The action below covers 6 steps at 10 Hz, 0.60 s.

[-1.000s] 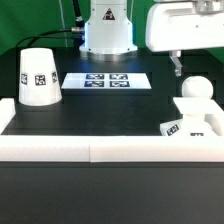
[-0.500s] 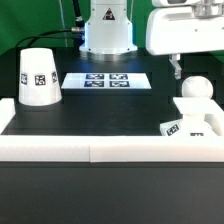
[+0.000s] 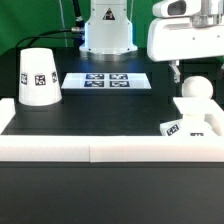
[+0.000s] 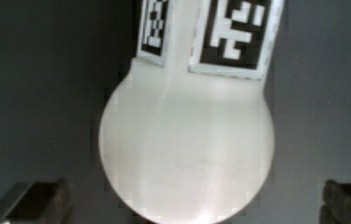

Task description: Assemble lamp

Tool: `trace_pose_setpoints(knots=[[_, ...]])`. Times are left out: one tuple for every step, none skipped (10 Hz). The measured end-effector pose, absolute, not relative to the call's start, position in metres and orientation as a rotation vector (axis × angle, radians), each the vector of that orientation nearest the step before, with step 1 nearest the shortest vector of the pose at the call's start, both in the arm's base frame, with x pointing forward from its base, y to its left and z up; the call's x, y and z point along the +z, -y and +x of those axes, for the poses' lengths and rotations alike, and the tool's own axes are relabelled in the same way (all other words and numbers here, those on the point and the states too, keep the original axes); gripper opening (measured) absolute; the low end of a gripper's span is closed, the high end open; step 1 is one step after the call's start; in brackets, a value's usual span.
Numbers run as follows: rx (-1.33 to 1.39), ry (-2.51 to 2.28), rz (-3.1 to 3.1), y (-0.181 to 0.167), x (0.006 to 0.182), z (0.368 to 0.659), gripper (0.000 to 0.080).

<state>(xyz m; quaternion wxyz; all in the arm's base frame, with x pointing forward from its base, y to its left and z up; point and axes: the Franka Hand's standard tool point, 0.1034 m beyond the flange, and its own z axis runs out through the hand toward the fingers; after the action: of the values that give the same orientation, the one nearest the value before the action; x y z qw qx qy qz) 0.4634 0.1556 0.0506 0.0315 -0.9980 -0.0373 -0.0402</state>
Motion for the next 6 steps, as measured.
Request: trace_pose_setpoints(knots=[[-0.064, 0.12, -3.084, -0.1543, 0.0496, 0.4613, 0.0698], [0.068, 0.139, -3.1, -0.1517, 0.0501, 0.4595, 0.0698], [0.144, 0.147, -3.104, -0.1518, 0.0527, 0.4661, 0.0698], [0.252, 0.152, -3.109, -0.1529, 0.0527, 0.4658, 0.0698], [0.334, 0.158, -3.109, -0.1543, 0.052, 0.4666, 0.0698], [0.473, 0.17, -3.104, -0.1538, 0.0528, 0.465, 0.0698]])
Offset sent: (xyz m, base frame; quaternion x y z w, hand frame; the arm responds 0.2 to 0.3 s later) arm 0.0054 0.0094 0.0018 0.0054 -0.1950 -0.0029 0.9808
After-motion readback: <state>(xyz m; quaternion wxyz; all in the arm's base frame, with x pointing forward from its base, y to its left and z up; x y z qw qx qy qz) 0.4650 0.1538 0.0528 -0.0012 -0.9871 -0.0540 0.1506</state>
